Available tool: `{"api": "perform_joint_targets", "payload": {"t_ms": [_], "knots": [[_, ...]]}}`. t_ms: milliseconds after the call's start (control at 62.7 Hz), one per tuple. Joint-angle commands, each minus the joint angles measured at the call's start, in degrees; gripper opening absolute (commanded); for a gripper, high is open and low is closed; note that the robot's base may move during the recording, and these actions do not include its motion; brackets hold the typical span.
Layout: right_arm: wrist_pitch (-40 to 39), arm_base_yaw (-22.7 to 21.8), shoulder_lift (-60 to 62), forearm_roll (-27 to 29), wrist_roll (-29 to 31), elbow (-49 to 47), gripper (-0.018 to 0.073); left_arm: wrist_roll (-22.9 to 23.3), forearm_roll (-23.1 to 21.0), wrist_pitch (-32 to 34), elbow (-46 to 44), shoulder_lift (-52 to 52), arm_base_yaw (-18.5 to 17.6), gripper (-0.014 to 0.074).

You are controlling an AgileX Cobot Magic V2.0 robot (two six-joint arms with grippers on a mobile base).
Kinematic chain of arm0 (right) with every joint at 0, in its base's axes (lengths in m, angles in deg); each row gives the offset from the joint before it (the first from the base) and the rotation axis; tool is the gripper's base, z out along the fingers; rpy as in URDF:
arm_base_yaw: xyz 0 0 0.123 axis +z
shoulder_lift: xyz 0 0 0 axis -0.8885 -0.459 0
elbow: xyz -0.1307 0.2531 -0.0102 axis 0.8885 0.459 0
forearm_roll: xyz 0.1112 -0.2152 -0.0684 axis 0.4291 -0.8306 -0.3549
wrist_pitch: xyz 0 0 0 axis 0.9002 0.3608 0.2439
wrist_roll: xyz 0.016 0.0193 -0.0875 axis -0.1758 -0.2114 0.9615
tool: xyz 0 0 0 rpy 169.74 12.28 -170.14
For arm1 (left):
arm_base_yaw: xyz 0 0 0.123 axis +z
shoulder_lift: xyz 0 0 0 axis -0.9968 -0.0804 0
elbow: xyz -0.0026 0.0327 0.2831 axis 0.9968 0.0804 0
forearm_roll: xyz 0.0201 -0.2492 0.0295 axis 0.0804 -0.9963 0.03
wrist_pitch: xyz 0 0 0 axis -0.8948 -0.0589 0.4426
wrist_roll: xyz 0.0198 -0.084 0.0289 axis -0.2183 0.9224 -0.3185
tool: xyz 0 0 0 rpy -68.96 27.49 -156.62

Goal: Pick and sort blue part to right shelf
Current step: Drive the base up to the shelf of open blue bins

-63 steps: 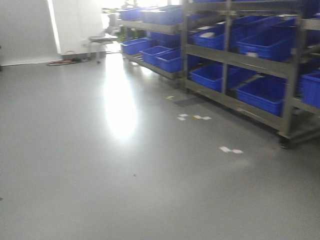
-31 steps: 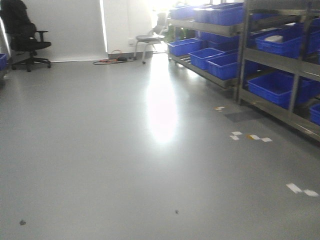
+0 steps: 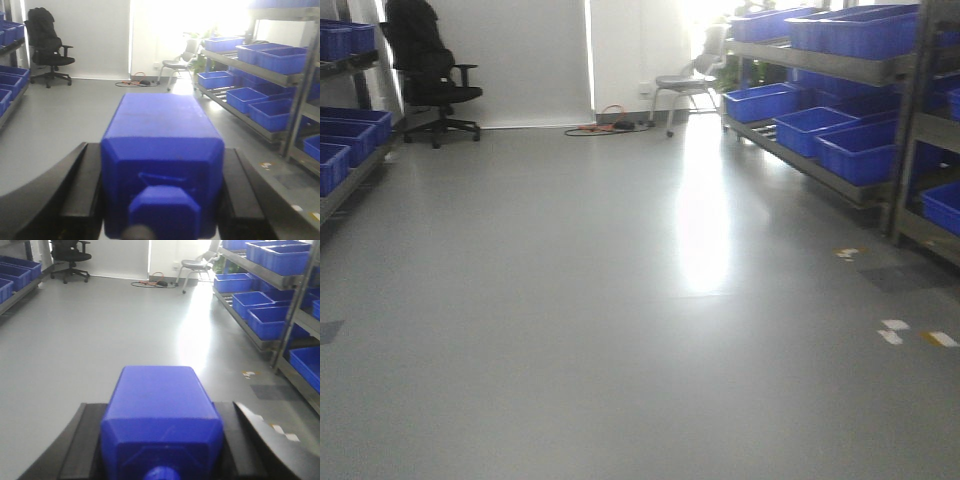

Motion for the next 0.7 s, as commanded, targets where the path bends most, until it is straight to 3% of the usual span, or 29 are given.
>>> {"api": "perform_joint_targets", "payload": {"t_ms": [0, 686], "knots": [[-4.94, -0.26, -0.58, -0.68, -0.06, -1.6, 0.0393, -0.1, -0.54, 5.21, -1.76, -0.55, 0.14, 0.0365], [-4.94, -0.26, -0.58, -0.68, -0.06, -1.6, 0.0393, -0.1, -0.54, 5.21, -1.76, -0.55, 0.14, 0.0365]]}}
